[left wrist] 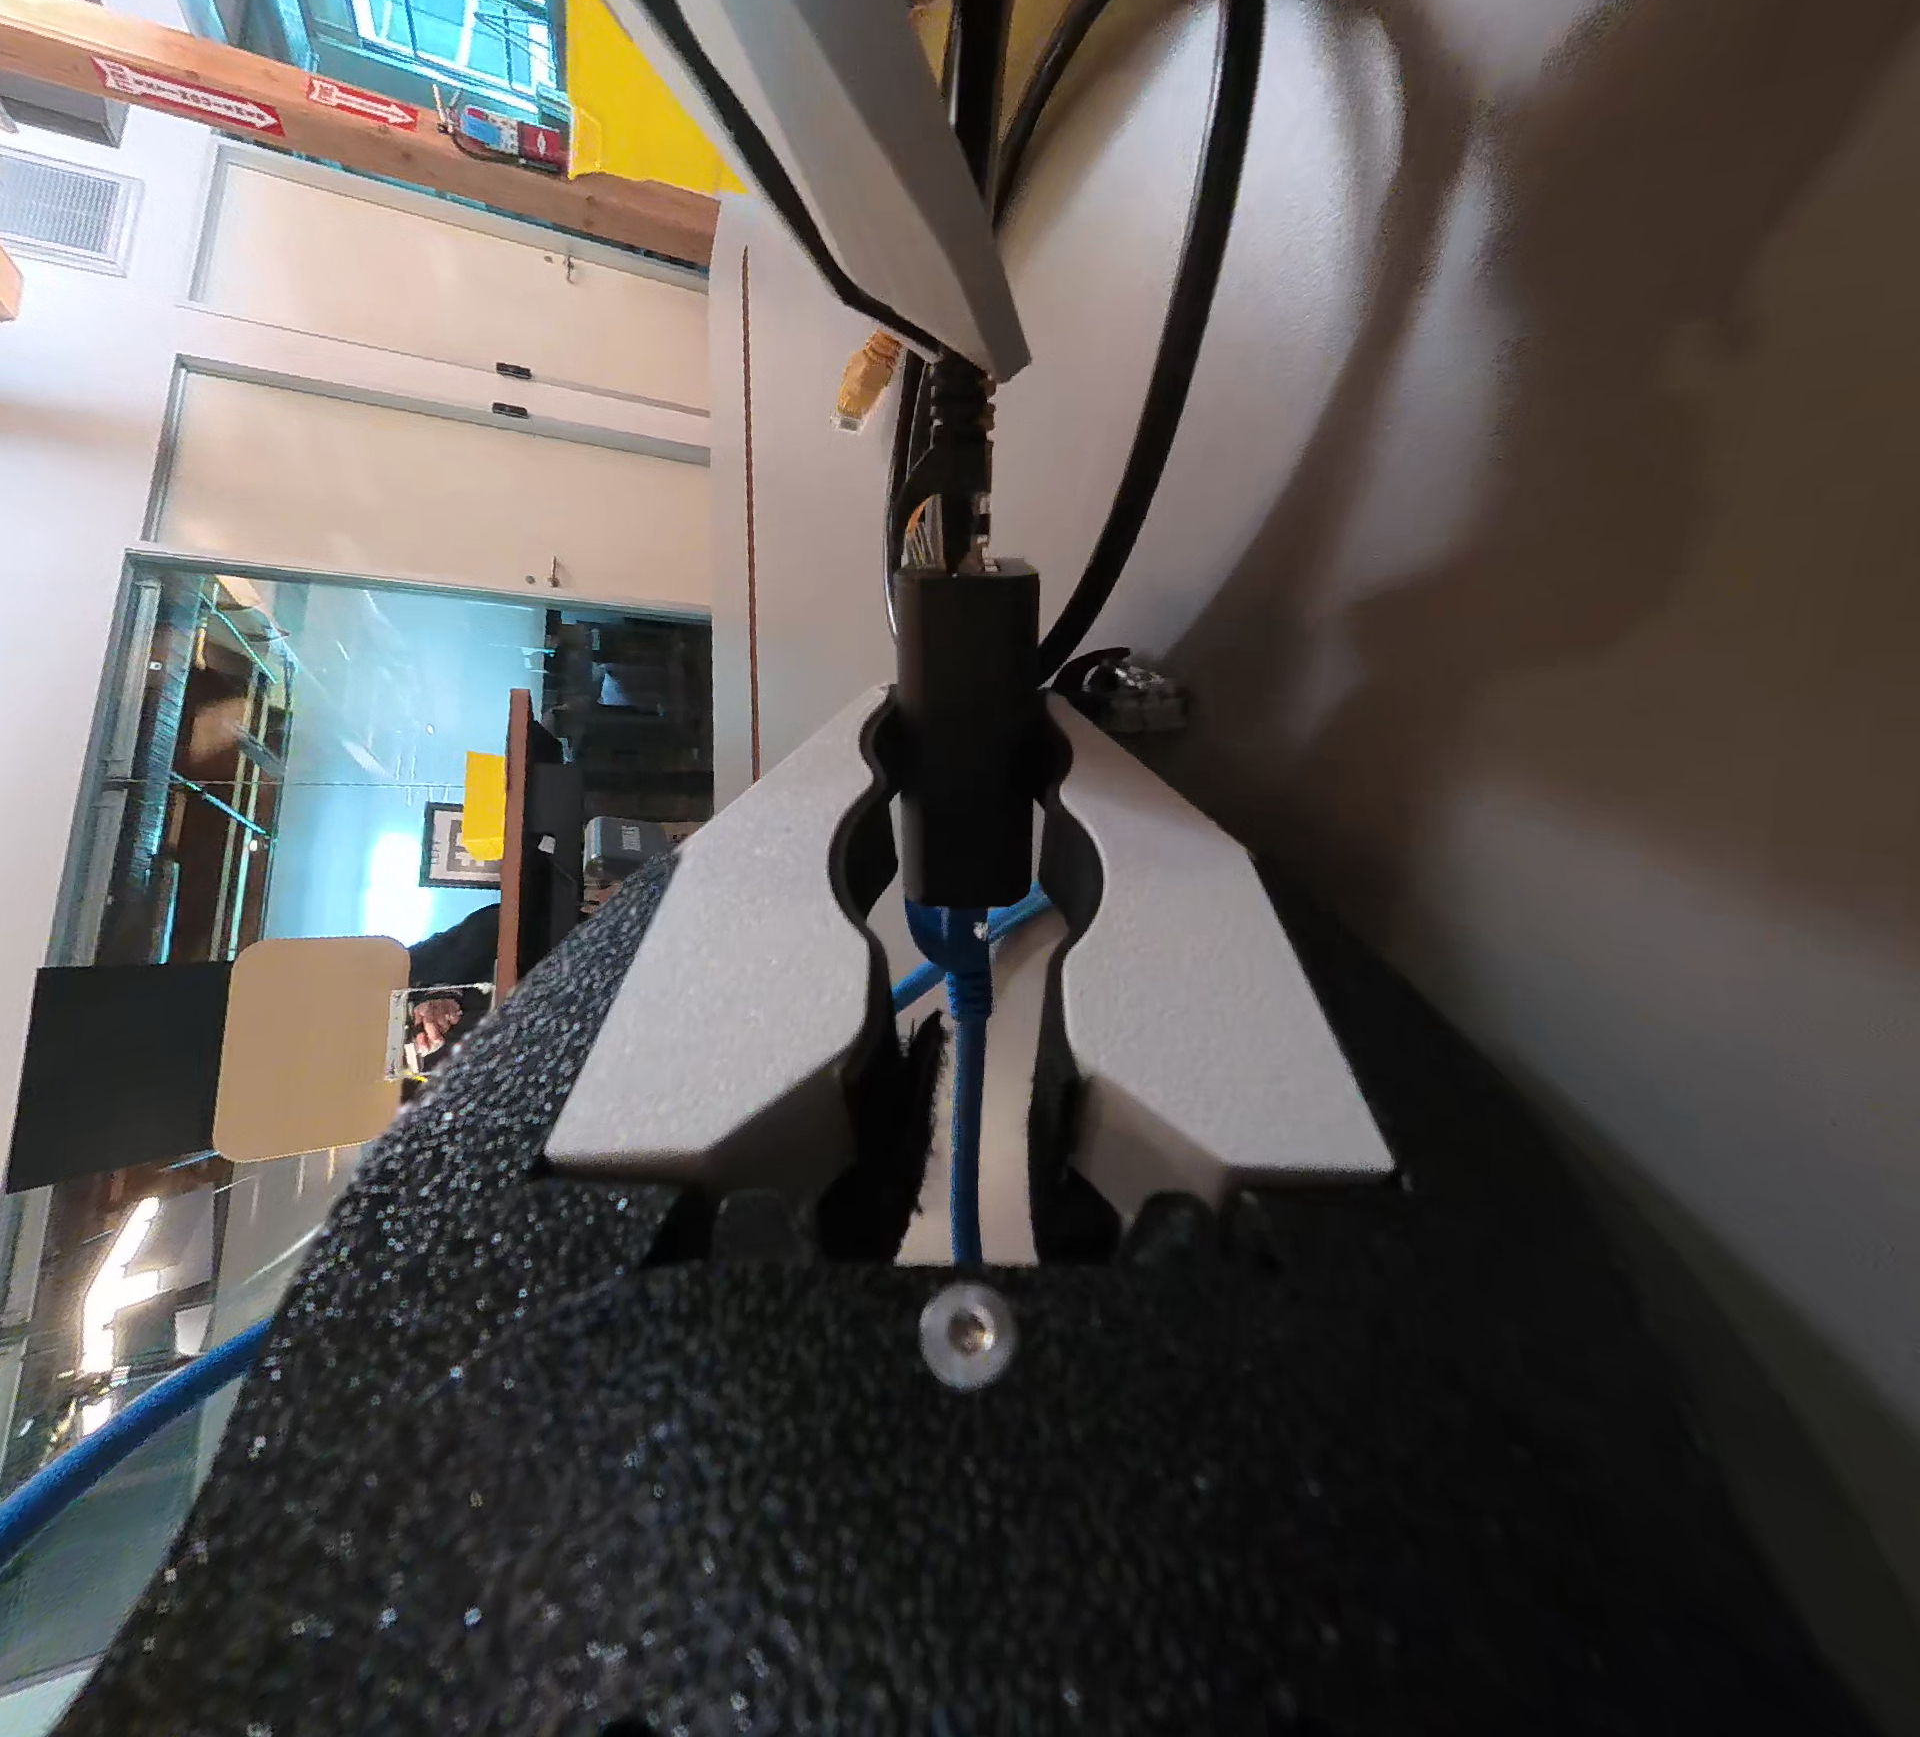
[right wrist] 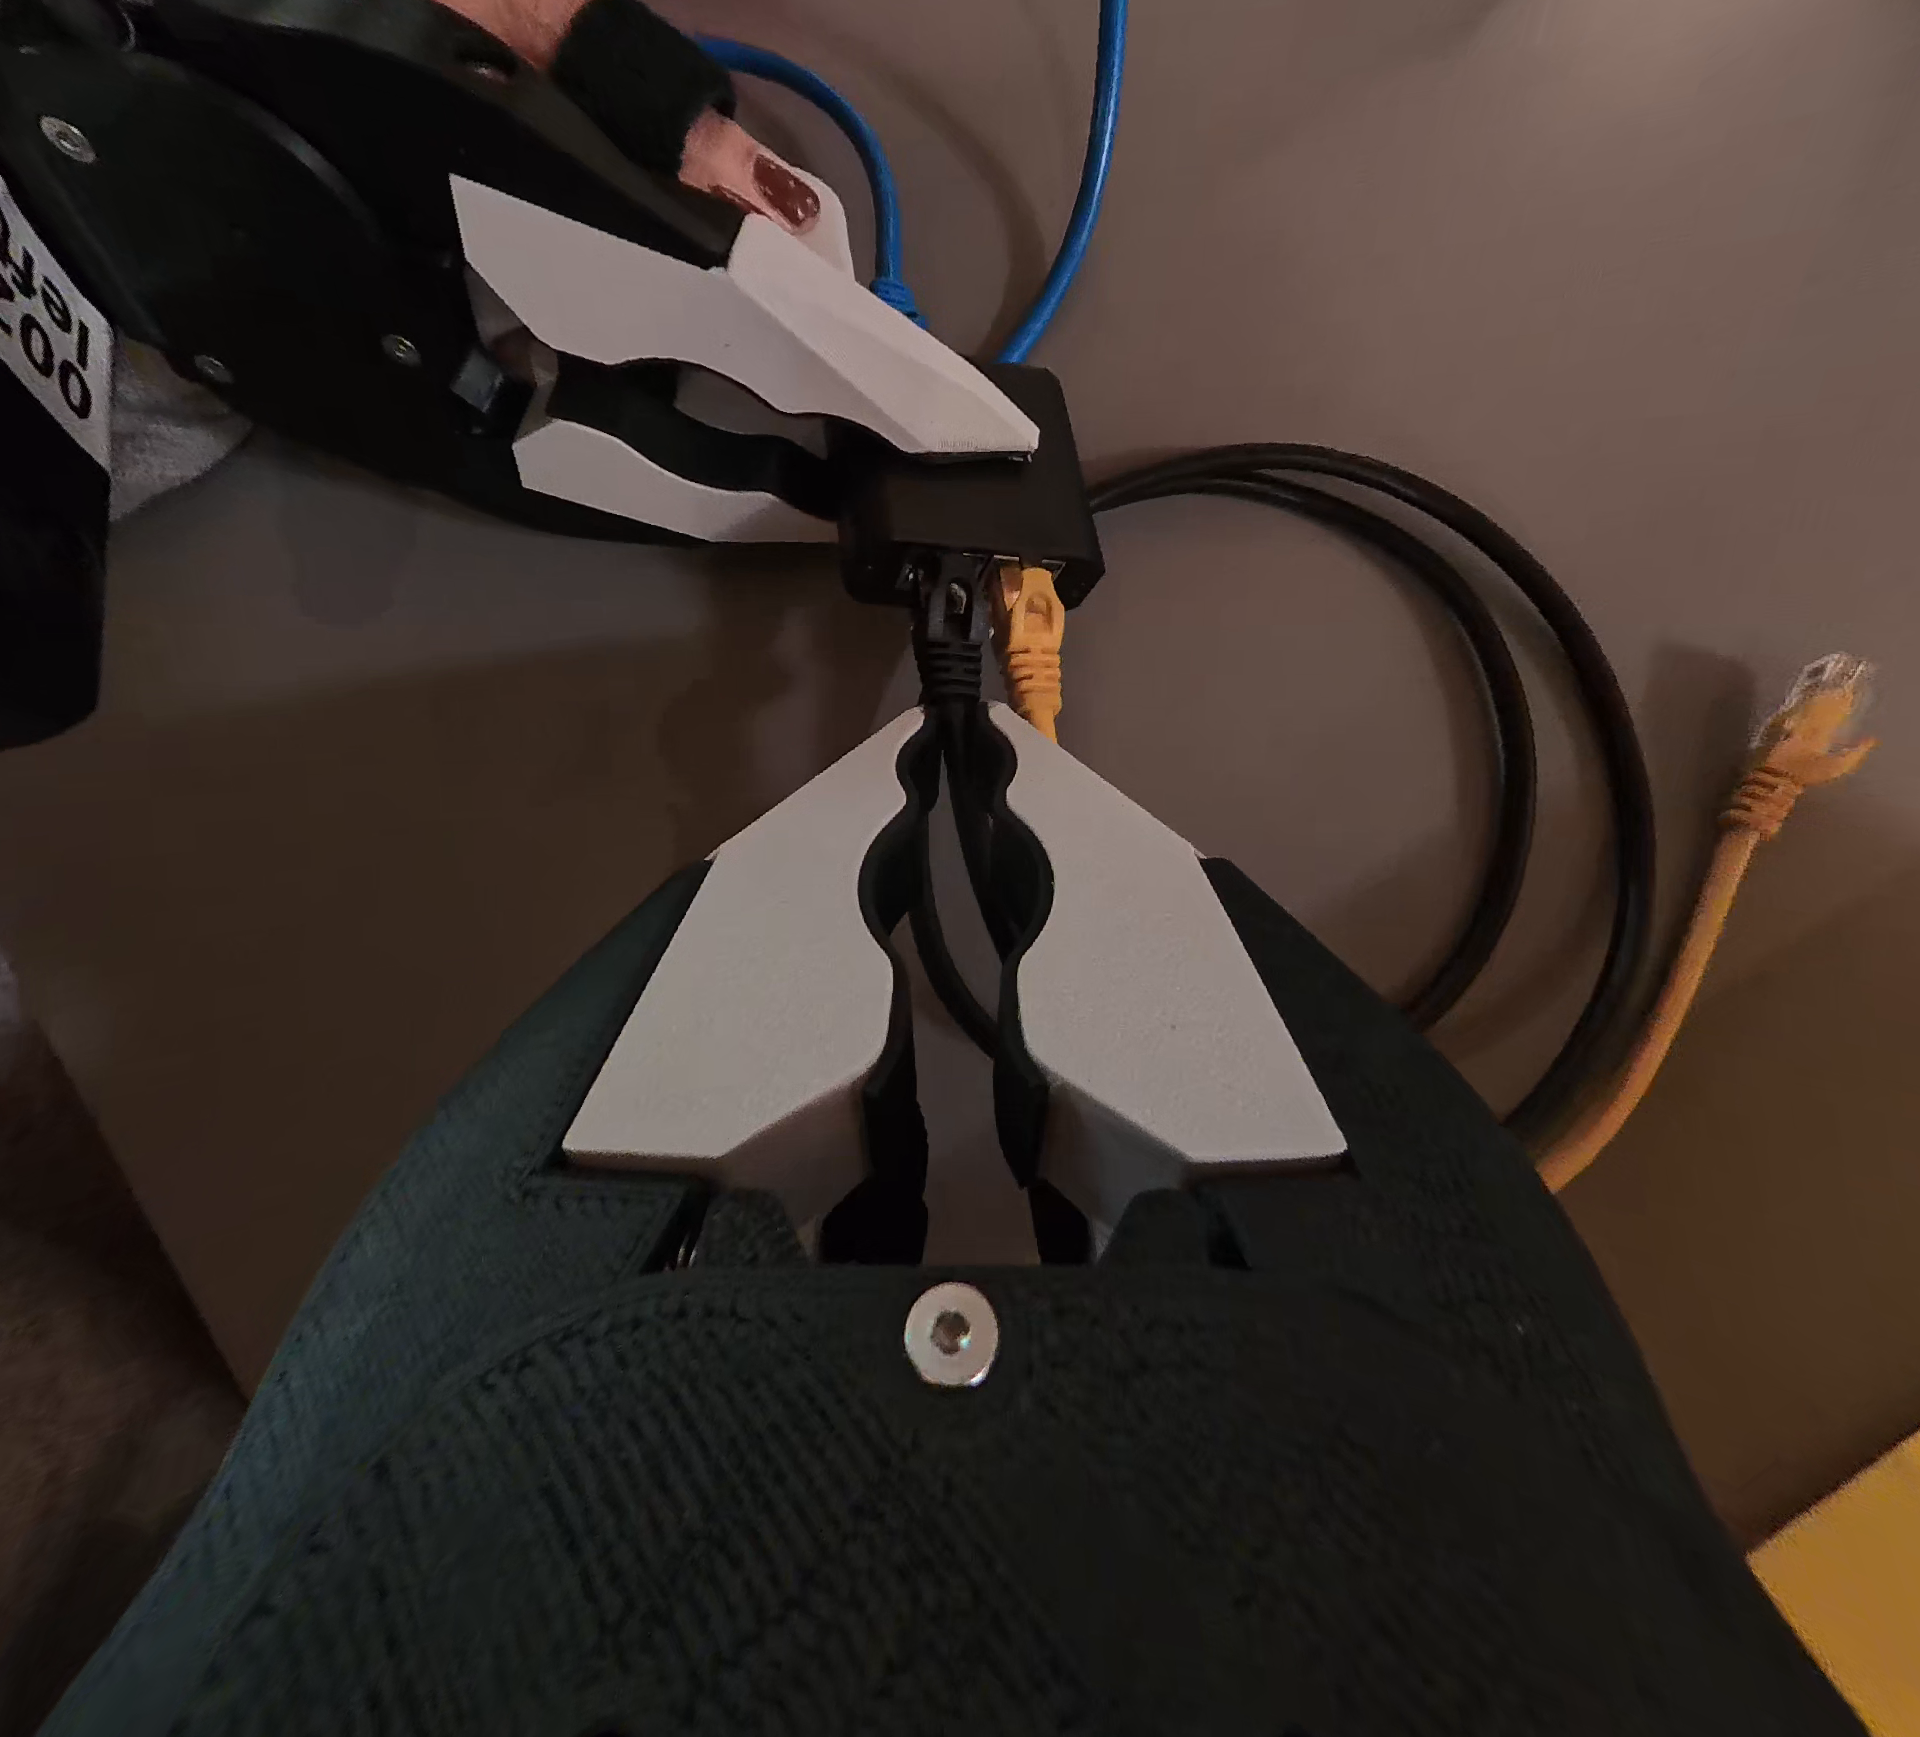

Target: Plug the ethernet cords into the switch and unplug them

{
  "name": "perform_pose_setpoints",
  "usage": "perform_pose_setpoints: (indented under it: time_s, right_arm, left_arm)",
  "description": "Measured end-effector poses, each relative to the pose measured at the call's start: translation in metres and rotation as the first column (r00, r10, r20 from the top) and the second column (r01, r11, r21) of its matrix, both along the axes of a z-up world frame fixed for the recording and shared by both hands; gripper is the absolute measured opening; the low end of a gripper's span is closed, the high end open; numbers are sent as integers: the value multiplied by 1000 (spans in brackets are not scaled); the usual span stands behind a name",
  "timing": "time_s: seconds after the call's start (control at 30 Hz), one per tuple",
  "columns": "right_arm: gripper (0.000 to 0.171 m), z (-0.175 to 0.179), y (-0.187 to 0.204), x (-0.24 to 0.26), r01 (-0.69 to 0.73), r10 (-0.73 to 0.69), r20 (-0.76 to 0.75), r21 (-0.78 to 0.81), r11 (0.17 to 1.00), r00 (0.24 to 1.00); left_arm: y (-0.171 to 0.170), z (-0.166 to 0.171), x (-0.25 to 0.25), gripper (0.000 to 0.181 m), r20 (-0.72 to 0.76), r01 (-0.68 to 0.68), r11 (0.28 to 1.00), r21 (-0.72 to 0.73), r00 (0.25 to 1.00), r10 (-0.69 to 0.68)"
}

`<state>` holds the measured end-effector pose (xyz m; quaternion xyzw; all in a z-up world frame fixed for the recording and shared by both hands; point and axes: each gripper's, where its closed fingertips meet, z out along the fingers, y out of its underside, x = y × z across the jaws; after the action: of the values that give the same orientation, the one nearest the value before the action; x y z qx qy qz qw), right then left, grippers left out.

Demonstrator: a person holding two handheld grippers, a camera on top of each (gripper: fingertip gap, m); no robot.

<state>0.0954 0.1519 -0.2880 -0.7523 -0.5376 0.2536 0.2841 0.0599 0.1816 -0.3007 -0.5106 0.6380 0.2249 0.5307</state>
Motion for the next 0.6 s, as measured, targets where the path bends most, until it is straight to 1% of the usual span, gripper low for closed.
perform_pose_setpoints:
  time_s: [0.13, 0.27, 0.33, 0.4, 0.47, 0.5, 0.53, 0.6]
  right_arm:
    - [3, -2, 0, 2, 24, -24, -38, 4, 1000, 999]
    - [5, -3, 2, 1, 52, -50, -59, 44, 998, 997]
    - [7, 0, 2, 2, 62, -55, -67, 108, 992, 996]
    - [17, 12, -1, 0, 46, -17, -126, 234, 971, 992]
    - [33, 29, -9, -2, 31, 58, -199, 417, 908, 978]
    - [38, 37, -9, 0, 49, 78, -216, 528, 848, 973]
    - [42, 43, -9, 2, 66, 93, -213, 638, 767, 973]
    - [48, 44, -10, 2, 44, 105, -136, 789, 613, 985]
  left_arm:
    - [0, 0, 1, 21, -8, 7, 1000, 11, 1000, -6]
    - [3, -1, 0, 21, -2, -1, 1000, 14, 1000, 1]
    - [3, -1, 0, 21, 19, 3, 1000, 4, 1000, -3]
    - [4, -2, -1, 21, 50, 0, 1000, -13, 999, 1]
    - [7, 0, -3, 22, 93, -16, 999, -30, 995, 18]
    - [9, 2, -5, 21, 122, -23, 999, -40, 992, 28]
    - [10, 3, -6, 21, 155, -25, 998, -55, 987, 33]
    - [12, 7, -8, 22, 201, -23, 997, -69, 979, 36]
